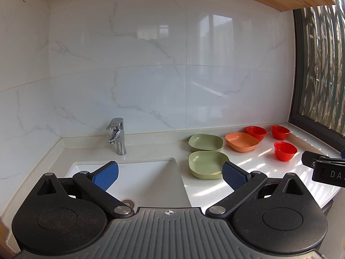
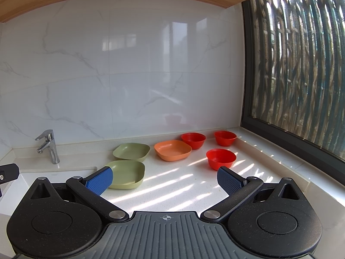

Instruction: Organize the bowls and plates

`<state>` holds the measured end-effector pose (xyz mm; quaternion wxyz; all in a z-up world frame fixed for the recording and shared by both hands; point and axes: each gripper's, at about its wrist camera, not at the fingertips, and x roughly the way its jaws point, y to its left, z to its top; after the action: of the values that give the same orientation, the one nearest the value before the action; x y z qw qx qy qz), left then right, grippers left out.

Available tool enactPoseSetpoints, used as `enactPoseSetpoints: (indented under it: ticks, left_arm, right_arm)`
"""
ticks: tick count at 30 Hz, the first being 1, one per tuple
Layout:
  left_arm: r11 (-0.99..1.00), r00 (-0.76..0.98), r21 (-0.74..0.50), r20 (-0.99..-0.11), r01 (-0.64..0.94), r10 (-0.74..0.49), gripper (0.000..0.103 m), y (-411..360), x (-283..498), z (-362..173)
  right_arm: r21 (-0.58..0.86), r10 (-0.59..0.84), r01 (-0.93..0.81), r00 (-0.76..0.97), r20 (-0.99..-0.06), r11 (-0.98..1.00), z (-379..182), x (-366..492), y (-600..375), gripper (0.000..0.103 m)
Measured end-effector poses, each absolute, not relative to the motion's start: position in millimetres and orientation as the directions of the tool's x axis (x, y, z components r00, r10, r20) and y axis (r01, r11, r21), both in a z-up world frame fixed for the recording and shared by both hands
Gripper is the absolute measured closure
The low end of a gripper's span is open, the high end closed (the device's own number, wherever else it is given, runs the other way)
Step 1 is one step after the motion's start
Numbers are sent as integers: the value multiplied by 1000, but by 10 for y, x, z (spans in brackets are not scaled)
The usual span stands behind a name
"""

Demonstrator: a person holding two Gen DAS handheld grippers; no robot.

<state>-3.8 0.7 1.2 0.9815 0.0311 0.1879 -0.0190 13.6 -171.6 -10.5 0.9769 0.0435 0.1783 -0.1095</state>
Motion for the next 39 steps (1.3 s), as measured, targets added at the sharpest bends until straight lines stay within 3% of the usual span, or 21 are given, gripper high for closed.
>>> enactPoseSetpoints:
  ticks: [29,39]
  left_arm:
    - [998,920,40,-390,53,-33,0,14,-40,0]
    - [997,914,42,-404,67,-45,0,18,92,-87]
  right_arm:
    - [54,-200,233,914,-354,971,-80,107,-1697,0]
    - [134,-141,200,924,-354,971,-166,196,-1815,0]
